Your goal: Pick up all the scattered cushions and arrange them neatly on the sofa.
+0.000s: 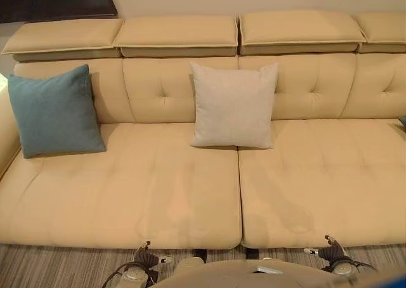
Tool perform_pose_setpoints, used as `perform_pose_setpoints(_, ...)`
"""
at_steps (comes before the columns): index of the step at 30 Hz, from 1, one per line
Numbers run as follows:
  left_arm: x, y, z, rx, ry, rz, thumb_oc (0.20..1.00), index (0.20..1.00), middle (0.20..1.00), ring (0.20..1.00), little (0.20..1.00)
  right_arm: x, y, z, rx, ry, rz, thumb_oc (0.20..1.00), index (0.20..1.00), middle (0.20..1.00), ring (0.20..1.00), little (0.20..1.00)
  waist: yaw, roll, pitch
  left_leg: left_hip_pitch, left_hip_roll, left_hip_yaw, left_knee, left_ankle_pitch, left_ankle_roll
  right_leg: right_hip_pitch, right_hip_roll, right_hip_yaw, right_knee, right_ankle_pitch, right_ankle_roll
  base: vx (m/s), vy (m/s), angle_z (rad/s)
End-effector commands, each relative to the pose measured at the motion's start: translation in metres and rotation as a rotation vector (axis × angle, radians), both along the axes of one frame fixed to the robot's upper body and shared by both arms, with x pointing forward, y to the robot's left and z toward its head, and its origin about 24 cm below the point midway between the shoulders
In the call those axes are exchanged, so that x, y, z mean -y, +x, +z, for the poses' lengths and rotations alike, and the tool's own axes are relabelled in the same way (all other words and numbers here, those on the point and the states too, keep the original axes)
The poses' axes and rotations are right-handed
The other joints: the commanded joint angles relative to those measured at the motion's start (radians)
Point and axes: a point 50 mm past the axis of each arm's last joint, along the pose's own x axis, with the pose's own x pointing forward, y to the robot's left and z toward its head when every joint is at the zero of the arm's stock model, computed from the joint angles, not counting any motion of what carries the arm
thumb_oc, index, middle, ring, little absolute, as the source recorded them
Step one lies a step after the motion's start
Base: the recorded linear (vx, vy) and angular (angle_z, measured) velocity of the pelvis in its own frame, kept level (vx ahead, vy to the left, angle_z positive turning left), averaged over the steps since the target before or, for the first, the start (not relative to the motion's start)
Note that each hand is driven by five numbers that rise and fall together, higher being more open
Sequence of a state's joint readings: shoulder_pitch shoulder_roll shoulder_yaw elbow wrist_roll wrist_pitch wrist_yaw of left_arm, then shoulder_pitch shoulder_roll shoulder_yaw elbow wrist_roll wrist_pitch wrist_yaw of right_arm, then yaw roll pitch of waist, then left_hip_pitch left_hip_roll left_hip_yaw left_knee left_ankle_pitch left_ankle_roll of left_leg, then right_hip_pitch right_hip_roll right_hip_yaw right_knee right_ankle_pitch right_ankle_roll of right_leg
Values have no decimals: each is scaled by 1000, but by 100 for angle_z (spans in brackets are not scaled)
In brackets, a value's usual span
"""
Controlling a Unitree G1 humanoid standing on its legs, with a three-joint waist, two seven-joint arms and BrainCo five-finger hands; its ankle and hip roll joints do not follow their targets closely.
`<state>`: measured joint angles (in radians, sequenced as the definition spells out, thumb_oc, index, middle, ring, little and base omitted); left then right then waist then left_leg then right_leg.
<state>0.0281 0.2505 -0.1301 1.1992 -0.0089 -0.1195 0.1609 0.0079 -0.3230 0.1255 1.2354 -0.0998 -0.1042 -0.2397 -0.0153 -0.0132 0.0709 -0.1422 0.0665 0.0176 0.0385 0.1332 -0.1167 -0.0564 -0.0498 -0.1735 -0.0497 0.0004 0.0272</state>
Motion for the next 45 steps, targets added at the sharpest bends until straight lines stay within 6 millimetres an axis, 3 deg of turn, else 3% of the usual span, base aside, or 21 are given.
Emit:
perform_pose_setpoints(1, 4, 16, 4, 55, 6, -23, 1000, 1000, 1000, 1000, 1000, 6, 20, 8, 55, -34, -13, 1000, 1000, 1000, 1000, 1000, 12, -46, -16, 16, -83, -154, 108, -241, 37, -35, -46, 26, -38, 61, 139, -221, 127, -15)
perform_pose_setpoints(4, 12, 17, 2, 45, -13, -41, 1000, 1000, 1000, 1000, 1000, 8, 21, 8, 42, -36, -9, 1000, 1000, 1000, 1000, 1000, 1, -29, -25, 43, -88, -183, 78, -253, 46, -64, -55, 49, -31, 87, 147, -98, 189, -73)
perform_pose_setpoints(11, 14, 27, 3, 50, -2, -69, 1000, 1000, 1000, 1000, 1000, 1, 37, 10, 55, -34, 0, 1000, 1000, 1000, 1000, 1000, -4, -35, 11, 45, -141, -131, 48, -243, 84, -186, -117, 80, 9, 158, 186, -206, 225, -44)
perform_pose_setpoints(13, 10, 33, 6, 58, 7, -79, 1000, 1000, 1000, 1000, 1000, -3, 41, 9, 56, -33, 24, 1000, 1000, 1000, 1000, 1000, 5, -31, 29, 30, -135, -98, 54, -235, 93, -218, -119, 35, 75, 134, 174, -292, 129, -97)
perform_pose_setpoints(14, 8, 30, 5, 48, 8, -78, 1000, 1000, 1000, 1000, 1000, -3, 37, 8, 43, -32, 34, 1000, 1000, 1000, 1000, 1000, 19, -27, 36, 12, -130, -66, 61, -221, 105, -196, -128, -32, 144, 82, 148, -299, 107, -97)
perform_pose_setpoints(16, 4, 24, 4, 26, 14, -67, 1000, 1000, 1000, 1000, 1000, -2, 32, 7, 32, -28, 30, 1000, 1000, 1000, 1000, 1000, 31, -24, 27, 11, -117, -42, 54, -212, 118, -165, -114, -50, 234, 30, 129, -189, 59, -98)
perform_pose_setpoints(19, 2, 19, 3, 13, 12, -56, 1000, 1000, 1000, 1000, 1000, -2, 24, 4, 11, -19, 15, 1000, 1000, 1000, 1000, 1000, 52, -26, 2, -3, -105, -2, 49, -202, 119, -92, -116, -98, 234, -11, 132, -103, -74, -82)
perform_pose_setpoints(22, 7, 17, 1, 9, 1, -54, 1000, 1000, 1000, 1000, 1000, -4, 16, 1, 3, -7, -12, 1000, 1000, 1000, 1000, 1000, 53, -53, -23, -9, -96, 22, 65, -196, 100, -23, -74, -61, 94, -4, 136, -22, -196, -60)
perform_pose_setpoints(26, 17, 23, 0, 6, -11, -108, 1000, 1000, 1000, 1000, 1000, -4, 12, 0, -12, -12, -23, 1000, 1000, 1000, 1000, 1000, 31, -49, -18, -2, -89, 10, 89, -209, 86, -10, -53, -27, 47, 12, 130, -35, -103, -33)
perform_pose_setpoints(27, 20, 26, 1, 11, -17, -118, 1000, 1000, 1000, 1000, 1000, -3, 11, 0, -13, -14, -29, 1000, 1000, 1000, 1000, 1000, 29, -48, -16, -3, -94, -8, 95, -210, 83, -7, -51, -22, 40, 14, 128, -148, 19, -34)
perform_pose_setpoints(28, 30, 34, 1, 32, -40, -141, 1000, 1000, 1000, 1000, 1000, -1, 6, -1, -28, -24, -45, 1000, 1000, 1000, 1000, 1000, 29, -47, -6, -5, -127, -106, 127, -235, 71, -12, -45, 14, 33, 30, 127, -158, 46, -49)
perform_pose_setpoints(31, 33, 36, 2, 40, -50, -141, 1000, 1000, 1000, 1000, 1000, 1, 6, 0, -33, -29, -34, 1000, 1000, 1000, 1000, 1000, 31, -47, -2, 2, -142, -158, 160, -264, 70, -26, -49, 41, 38, 42, 127, -146, 101, -66)
perform_pose_setpoints(32, 38, 35, 1, 42, -63, -144, 1000, 1000, 1000, 1000, 1000, 1, 8, 0, -32, -28, -29, 1000, 1000, 1000, 1000, 1000, 25, -32, 4, 20, -136, -197, 154, -273, 64, -69, -57, 70, 44, 65, 148, -186, 192, -77)
perform_pose_setpoints(34, 37, 33, 0, 30, -57, -152, 1000, 1000, 1000, 1000, 1000, 1, 11, 1, -27, -24, -29, 1000, 1000, 1000, 1000, 1000, 14, -25, -1, 39, -126, -195, 101, -269, 73, -114, -64, 90, 50, 91, 164, -164, 214, -76)
perform_pose_setpoints(40, 26, 31, 1, 14, -22, -155, 1000, 1000, 1000, 1000, 1000, -5, 14, -1, -29, -13, -21, 1000, 1000, 1000, 1000, 1000, -3, -30, 31, 31, -158, -124, 68, -253, 93, -212, -114, 105, 39, 171, 208, -172, 197, -84)
perform_pose_setpoints(42, 19, 28, 1, 2, -10, -131, 1000, 1000, 1000, 1000, 1000, -7, 14, -1, -25, -11, -21, 1000, 1000, 1000, 1000, 1000, 6, -26, 42, 20, -150, -83, 71, -245, 97, -227, -117, 46, 55, 161, 194, -194, 114, -84)
perform_pose_setpoints(44, 12, 24, 1, -4, -7, -96, 1000, 1000, 1000, 1000, 1000, -7, 15, -1, -19, -10, -11, 1000, 1000, 1000, 1000, 1000, 31, -19, 42, 4, -139, -34, 69, -230, 107, -211, -131, -107, 117, 100, 154, -186, 134, -101)
perform_pose_setpoints(45, 11, 22, 1, -10, -5, -92, 1000, 1000, 1000, 1000, 1000, -7, 12, -2, -29, -9, -14, 1000, 1000, 1000, 1000, 1000, 39, -18, 40, 12, -136, -26, 64, -230, 112, -192, -121, -112, 137, 83, 149, -124, 98, -145)
